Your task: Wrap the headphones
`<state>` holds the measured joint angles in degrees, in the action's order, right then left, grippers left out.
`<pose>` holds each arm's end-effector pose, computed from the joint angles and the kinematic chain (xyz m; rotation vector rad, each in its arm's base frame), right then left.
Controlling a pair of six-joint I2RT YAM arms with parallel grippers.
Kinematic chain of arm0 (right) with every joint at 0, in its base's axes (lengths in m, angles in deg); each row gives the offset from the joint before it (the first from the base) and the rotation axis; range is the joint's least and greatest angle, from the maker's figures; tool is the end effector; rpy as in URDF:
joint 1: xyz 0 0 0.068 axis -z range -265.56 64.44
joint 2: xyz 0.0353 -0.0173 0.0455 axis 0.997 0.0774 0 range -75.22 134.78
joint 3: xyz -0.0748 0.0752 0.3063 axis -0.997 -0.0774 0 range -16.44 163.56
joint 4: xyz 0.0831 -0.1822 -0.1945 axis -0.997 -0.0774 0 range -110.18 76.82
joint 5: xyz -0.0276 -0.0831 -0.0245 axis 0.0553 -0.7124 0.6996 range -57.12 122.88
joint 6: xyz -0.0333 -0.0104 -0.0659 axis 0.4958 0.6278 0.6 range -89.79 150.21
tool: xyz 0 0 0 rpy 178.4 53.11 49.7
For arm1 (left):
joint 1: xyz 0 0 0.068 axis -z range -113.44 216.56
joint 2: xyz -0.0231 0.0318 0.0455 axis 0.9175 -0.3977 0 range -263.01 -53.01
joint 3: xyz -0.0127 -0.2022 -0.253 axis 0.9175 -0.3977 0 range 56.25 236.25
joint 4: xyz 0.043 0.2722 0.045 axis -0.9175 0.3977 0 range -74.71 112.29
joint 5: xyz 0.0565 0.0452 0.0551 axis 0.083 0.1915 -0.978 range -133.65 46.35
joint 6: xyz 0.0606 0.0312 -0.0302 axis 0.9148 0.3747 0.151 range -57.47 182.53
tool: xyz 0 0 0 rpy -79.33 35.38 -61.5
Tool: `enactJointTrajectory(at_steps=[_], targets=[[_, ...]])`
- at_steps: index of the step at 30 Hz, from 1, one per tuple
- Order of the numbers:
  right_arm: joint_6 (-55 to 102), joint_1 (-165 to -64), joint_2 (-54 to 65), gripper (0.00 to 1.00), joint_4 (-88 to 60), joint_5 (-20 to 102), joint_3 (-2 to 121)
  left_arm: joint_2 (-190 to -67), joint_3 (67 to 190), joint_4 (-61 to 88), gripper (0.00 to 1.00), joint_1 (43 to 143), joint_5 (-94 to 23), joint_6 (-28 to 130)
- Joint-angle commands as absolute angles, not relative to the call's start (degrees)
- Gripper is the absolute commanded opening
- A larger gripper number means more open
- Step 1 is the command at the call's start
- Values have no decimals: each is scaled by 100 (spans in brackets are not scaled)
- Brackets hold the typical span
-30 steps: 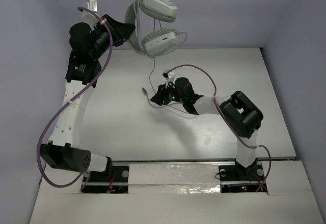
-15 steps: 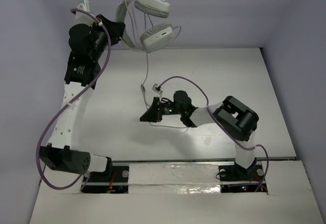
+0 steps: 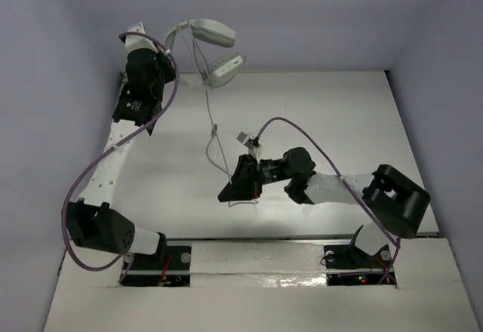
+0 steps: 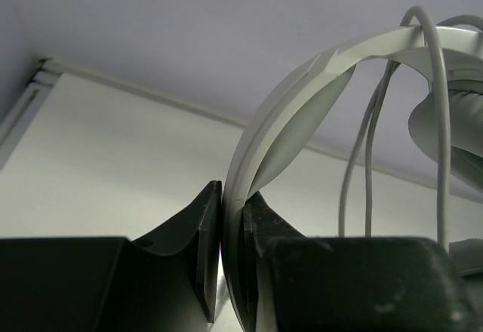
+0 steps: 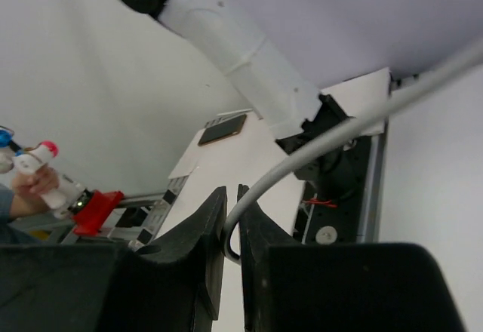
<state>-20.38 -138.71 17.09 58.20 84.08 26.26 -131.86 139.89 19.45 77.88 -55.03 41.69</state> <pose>0.1737 0.3129 0.3099 -0.9940 1.3410 1.9856 0.3476 -0.0570 0.5076 -0.2859 1.5409 -0.2873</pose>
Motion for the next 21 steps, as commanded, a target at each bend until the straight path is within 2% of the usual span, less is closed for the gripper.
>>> enactJointTrajectory(at_steps=[1,4,5,11,14,18,21], targets=[[-2314,-13926,1084,17,6233,8562,2443,-13097,13879,1187,0,8027,-6445,4590],[-2271,-13926,479,17,5638,8439,2556,-13158,13695,1116,0,8474,-7034,5029],[-2096,-13926,354,17,4582,8412,2896,-13211,13650,1099,0,8598,-7176,5127],[-497,-13926,-437,11,809,7606,4120,-13238,13194,1186,0,9109,-7433,5436],[5,-13926,-613,8,-214,6815,4525,-13141,12921,1318,0,9188,-7327,5462],[506,-13874,-658,1,-1272,5061,4955,-13001,12832,1607,0,9539,-7423,5673],[1015,-13821,-605,0,-2151,3988,5403,-12921,12885,2134,0,9731,-7275,5814]])
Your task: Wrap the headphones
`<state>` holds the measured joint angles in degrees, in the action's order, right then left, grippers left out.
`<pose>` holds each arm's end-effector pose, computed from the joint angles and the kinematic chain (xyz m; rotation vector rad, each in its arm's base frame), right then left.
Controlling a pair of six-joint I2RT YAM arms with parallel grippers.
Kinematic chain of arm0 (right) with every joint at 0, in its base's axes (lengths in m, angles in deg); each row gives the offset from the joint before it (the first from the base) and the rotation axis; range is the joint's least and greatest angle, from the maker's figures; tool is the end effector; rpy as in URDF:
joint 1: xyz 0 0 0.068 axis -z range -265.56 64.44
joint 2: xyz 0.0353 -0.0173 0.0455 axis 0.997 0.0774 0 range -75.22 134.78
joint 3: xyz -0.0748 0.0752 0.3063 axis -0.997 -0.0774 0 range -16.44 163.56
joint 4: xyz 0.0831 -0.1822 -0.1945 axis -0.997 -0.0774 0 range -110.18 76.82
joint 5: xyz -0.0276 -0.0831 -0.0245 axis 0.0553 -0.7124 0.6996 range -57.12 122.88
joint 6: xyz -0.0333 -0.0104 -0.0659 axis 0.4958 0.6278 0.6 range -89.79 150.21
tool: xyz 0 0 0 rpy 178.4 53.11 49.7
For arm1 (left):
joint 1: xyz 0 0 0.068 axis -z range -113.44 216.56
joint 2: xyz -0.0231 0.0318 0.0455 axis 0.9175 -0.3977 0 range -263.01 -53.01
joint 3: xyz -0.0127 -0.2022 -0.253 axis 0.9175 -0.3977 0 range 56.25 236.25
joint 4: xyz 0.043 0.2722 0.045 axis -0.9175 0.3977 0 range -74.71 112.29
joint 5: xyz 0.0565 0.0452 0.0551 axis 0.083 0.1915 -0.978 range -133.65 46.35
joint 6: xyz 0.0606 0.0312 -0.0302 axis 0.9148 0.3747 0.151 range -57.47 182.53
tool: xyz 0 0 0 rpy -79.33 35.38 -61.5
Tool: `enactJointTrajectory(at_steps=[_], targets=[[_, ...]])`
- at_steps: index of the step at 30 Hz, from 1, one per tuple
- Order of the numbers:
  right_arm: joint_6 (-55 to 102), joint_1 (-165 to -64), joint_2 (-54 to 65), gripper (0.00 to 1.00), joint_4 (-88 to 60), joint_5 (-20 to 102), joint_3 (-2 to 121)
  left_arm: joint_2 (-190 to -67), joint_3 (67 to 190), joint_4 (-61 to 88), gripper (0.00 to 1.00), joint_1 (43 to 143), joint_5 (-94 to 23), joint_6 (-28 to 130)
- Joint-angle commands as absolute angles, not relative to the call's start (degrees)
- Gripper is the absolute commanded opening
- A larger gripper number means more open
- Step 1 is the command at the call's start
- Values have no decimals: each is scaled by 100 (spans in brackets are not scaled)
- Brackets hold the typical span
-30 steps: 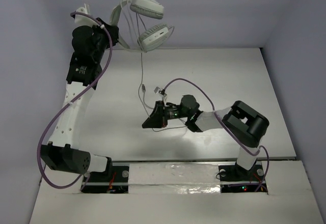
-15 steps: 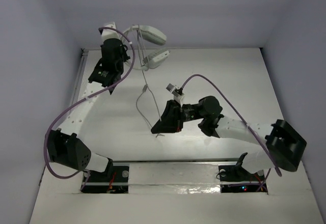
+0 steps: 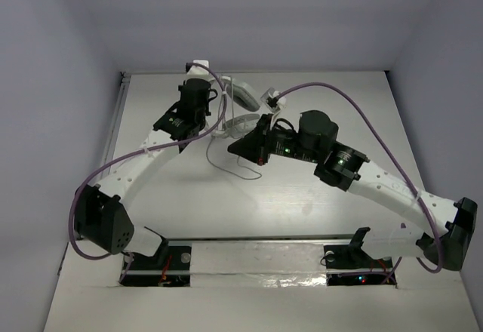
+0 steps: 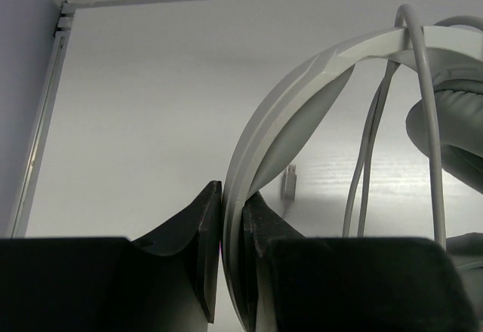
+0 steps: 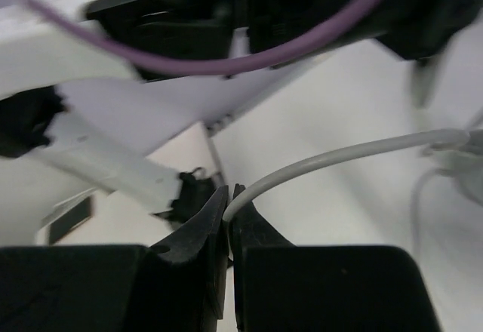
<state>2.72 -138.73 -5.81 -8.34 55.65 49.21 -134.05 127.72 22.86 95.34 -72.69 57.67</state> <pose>0.1650 0.2606 0.4551 -0.7189 1.5823 1.3840 0.3335 -0.1485 0.4037 0.0364 1.8315 0.0619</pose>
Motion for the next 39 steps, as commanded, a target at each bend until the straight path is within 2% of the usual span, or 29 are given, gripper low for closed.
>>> enactJointTrajectory(at_steps=[1,5,6,10,17,21,22,24,28,30,35,39], targets=[[1286,-13821,-562,0,-2353,3800,5535,-12921,12876,2336,0,9794,-7239,5883],[1929,-13821,-211,0,-3397,2623,6413,-12755,12683,2600,0,10110,-7064,6138],[2026,-13821,-114,0,-3540,1976,6537,-12737,12657,2662,0,10111,-7055,6174],[2527,-13768,264,0,-3717,1092,6916,-12614,12516,2838,0,10172,-6424,6227],[2950,-13768,704,0,-3605,-24,6689,-12412,12709,3198,0,10172,-5878,6420],[2950,-13663,766,6,-3401,-587,6548,-12385,13034,3542,0,10172,-5131,6534],[2959,-13663,731,7,-3357,-623,6512,-12350,13035,3524,0,10172,-4773,6561],[2950,-13513,687,16,-3120,-746,6381,-12271,13034,3515,0,10172,-4446,6561],[2959,-13329,634,18,-2909,-799,6284,-12210,13035,3551,0,10172,-3926,6570],[2915,-13267,547,23,-2716,-764,6118,-12148,13026,3463,0,10111,-3733,6526],[2617,-13092,336,23,-2434,-562,5704,-11999,13131,3235,0,9699,-3039,6385],[2336,-12741,20,22,-1857,60,5256,-11849,13201,3006,0,9320,-2372,6149]])
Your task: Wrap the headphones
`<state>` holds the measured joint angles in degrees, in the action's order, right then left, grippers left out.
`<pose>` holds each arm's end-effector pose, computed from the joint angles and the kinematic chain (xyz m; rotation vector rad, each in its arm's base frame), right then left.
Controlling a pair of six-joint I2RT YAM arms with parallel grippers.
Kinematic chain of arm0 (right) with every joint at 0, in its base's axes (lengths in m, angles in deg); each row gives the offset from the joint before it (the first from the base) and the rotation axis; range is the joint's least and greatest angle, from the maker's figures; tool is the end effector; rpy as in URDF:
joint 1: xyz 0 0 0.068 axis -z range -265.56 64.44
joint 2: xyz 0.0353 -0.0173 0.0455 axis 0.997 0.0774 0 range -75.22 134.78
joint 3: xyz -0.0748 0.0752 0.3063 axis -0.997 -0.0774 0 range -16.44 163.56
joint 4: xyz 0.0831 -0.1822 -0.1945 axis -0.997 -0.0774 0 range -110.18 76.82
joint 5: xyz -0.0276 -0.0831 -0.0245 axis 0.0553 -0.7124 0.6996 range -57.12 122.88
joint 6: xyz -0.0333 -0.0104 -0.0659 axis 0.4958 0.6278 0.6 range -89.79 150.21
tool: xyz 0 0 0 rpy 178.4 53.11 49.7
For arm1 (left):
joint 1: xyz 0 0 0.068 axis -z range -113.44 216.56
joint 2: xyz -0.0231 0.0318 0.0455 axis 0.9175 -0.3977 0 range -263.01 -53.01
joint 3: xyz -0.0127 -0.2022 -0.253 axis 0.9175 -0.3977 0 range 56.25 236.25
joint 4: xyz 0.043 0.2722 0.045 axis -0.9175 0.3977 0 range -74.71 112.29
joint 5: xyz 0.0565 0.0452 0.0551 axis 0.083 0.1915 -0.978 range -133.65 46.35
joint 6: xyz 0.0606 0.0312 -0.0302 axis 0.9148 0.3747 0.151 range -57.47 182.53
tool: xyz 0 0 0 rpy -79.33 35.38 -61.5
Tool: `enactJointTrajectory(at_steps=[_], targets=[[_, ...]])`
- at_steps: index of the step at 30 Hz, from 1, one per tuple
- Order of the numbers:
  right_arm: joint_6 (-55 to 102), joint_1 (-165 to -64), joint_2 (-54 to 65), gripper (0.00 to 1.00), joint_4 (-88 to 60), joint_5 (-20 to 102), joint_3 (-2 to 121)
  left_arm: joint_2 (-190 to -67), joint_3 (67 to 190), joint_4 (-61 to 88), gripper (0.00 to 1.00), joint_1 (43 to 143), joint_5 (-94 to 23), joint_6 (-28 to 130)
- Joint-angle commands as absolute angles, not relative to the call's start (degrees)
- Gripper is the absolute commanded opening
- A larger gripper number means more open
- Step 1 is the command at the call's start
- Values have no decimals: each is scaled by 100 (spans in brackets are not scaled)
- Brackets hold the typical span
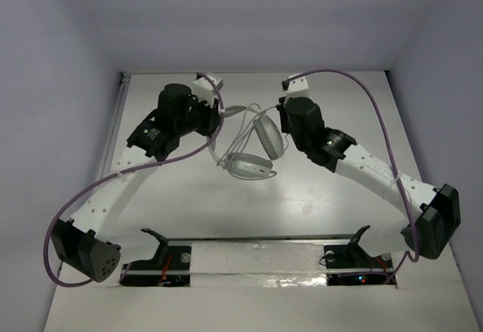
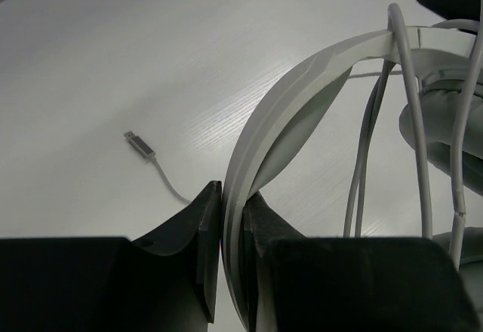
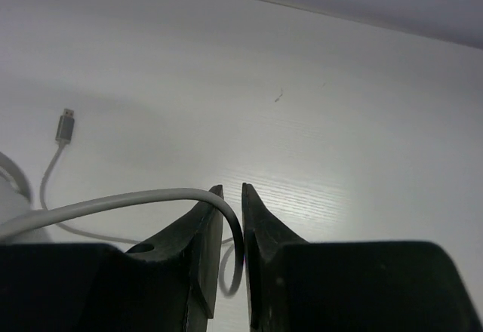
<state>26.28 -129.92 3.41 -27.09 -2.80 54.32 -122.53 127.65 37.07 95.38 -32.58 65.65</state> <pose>0.2709 0.2136 0.4011 -0.2586 1.8592 -0.0306 0.2556 -0.1543 0.4328 0.6596 1.8262 -0.4852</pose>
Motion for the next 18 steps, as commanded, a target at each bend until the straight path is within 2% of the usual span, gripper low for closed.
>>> enactJointTrajectory(at_steps=[1,6,7,13,16,18], targets=[[2213,-12679,-25,22,-1680,237,5133,-11823,13202,2893,0,9259,-2074,6017],[1940,-12564,-8,23,-467,1491,4474,-11770,13456,2742,0,9127,-1606,5762],[1818,-12512,140,28,-317,1626,4421,-11779,13561,2655,0,9126,-1449,5622],[1299,-12459,616,29,773,2240,4026,-11902,14097,2549,0,9013,-1193,5296],[1132,-12459,844,36,1396,2662,3832,-11998,14361,2522,0,9012,-991,5129],[1035,-12406,1028,36,1862,2952,3770,-12016,14432,2400,0,9012,-929,5015]])
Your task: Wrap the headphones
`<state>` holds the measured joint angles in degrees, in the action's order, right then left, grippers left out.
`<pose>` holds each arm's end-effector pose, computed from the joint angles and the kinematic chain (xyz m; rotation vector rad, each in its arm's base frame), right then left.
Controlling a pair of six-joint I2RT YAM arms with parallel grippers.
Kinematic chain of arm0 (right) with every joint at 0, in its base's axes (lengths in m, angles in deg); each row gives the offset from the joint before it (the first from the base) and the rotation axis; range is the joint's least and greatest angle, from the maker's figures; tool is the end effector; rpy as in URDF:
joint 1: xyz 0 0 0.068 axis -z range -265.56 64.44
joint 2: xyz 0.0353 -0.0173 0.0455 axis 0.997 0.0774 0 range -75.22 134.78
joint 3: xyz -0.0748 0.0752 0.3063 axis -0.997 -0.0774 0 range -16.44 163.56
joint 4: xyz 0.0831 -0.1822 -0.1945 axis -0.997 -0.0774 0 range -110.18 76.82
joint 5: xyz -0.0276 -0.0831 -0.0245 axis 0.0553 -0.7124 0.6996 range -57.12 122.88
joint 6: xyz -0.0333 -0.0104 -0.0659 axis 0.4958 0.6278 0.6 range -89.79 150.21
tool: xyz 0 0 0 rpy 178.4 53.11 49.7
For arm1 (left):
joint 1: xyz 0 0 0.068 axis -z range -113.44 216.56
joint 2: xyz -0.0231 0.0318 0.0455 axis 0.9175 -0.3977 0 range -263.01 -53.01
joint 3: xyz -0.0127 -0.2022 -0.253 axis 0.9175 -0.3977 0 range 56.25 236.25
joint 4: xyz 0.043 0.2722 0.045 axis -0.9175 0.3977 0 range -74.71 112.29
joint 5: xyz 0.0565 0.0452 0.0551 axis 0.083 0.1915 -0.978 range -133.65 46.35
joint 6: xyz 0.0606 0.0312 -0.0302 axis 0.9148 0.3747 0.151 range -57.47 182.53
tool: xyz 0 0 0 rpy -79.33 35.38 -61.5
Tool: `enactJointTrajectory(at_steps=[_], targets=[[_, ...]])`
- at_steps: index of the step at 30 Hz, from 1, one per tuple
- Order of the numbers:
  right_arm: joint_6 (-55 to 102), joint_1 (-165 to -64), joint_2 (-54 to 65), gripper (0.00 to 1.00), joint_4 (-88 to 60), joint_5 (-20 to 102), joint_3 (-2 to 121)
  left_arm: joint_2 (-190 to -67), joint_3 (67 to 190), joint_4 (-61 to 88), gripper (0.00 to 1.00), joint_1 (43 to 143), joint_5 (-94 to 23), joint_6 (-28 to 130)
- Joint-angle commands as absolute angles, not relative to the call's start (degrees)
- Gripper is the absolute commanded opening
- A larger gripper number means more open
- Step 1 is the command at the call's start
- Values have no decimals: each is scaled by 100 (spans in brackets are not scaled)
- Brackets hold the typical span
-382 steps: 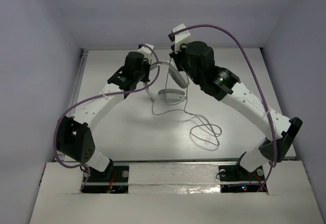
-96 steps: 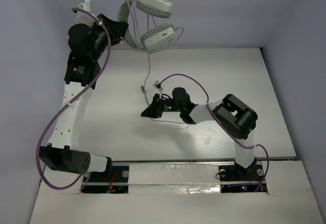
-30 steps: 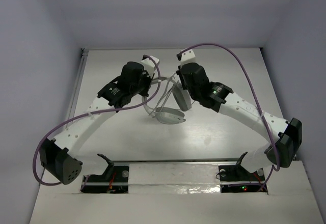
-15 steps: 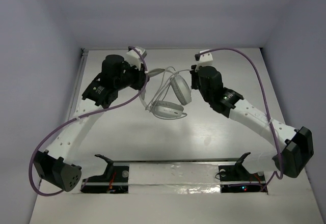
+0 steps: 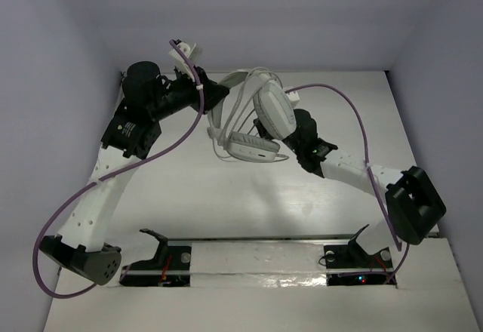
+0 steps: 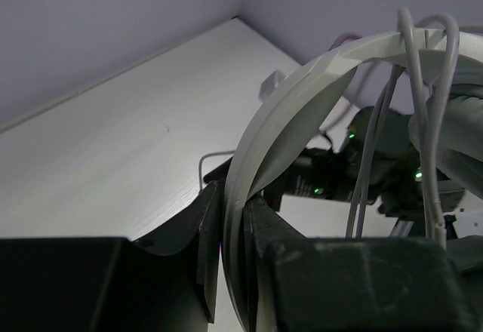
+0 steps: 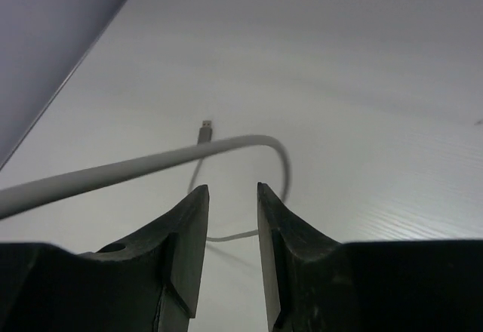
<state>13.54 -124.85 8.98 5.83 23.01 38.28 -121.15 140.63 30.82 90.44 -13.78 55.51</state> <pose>0.3014 0.2326 0.3264 -0.2237 1.7705 0.5591 0.2314 -0.1365 0.5405 0.6474 1.4860 -0.8243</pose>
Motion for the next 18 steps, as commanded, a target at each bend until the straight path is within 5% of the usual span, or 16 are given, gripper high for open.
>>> enactJointTrajectory(at_steps=[1,6,18], targets=[[930,-12406,1117,38,2029,3033,3735,-12016,14441,2347,0,9012,-902,4927],[665,-12292,1661,46,2566,3244,3866,-12051,14634,2188,0,9012,-823,4672],[-125,-12239,2707,44,3690,4614,3946,-12016,14740,1732,0,9012,-1561,3978]])
